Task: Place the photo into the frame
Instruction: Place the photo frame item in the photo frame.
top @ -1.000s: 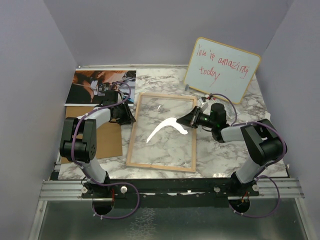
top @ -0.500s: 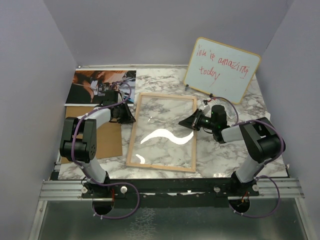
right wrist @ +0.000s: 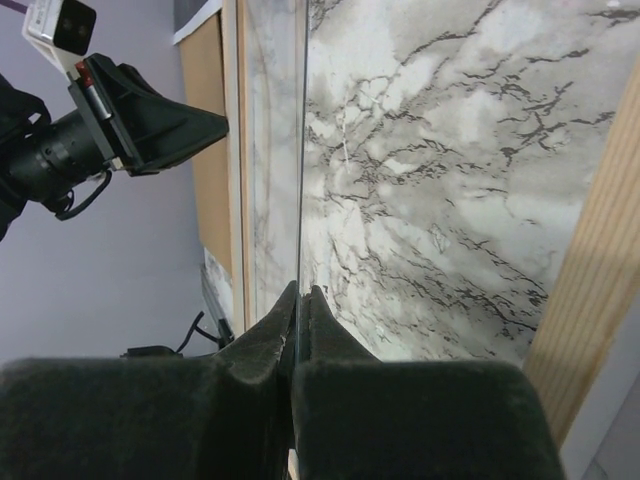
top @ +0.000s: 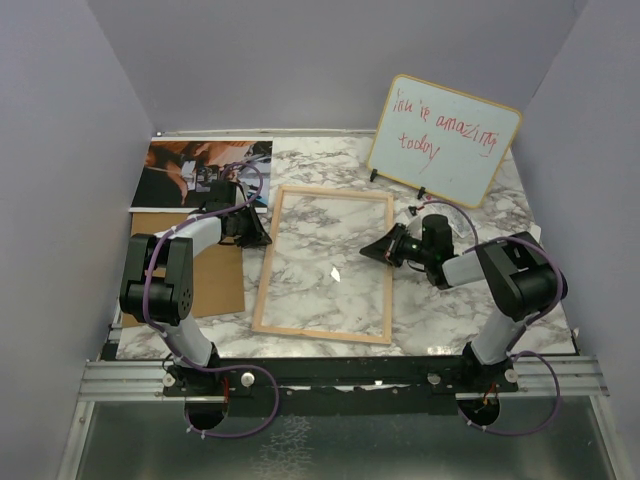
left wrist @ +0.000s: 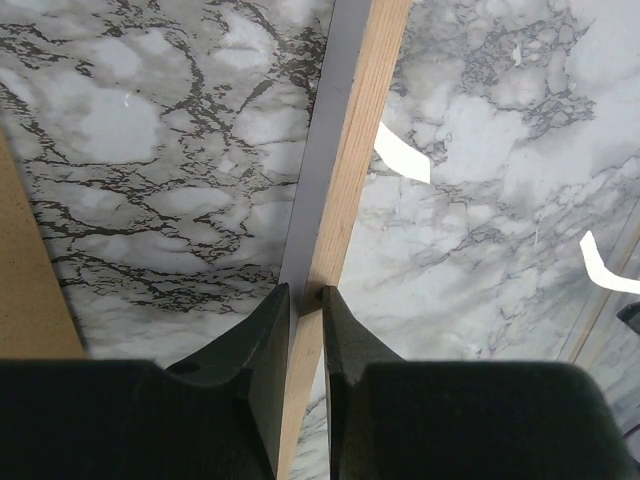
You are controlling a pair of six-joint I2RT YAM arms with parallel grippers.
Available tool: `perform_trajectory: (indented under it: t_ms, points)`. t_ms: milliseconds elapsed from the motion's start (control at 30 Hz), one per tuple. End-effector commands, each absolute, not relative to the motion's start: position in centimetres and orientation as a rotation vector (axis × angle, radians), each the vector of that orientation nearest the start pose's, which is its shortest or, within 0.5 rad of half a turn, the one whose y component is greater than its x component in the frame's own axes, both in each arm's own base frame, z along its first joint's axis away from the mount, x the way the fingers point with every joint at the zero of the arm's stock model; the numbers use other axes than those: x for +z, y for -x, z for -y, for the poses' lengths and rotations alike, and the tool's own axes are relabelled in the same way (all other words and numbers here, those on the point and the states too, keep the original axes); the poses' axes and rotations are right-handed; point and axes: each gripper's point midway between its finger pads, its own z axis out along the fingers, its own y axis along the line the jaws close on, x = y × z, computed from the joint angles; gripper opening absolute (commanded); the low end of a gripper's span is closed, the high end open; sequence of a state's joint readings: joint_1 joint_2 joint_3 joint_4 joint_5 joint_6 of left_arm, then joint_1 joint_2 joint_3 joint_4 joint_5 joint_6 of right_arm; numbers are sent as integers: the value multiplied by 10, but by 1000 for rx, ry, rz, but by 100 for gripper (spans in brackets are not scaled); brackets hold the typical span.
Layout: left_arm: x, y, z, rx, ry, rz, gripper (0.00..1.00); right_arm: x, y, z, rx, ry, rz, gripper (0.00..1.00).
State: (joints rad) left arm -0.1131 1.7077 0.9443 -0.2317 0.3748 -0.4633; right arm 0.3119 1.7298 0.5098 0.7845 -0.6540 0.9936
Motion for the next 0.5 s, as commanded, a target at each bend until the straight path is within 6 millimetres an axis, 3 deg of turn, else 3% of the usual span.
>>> perform_trajectory:
  t_ms: [0, 233, 367, 467]
  points:
    - [-4, -323, 118, -626, 339, -2766, 19, 54, -308, -240, 1450, -308, -2216, 1]
    - [-5, -323, 119, -634, 340, -2770, 19, 77, -303, -250, 1574, -249, -2169, 3]
    - [-5, -324, 119, -636, 344, -2767, 19, 80, -295, -253, 1647, -234, -2169, 53]
    - [-6, -324, 119, -628, 351, -2763, 17, 79, -285, -255, 1687, -211, -2187, 64]
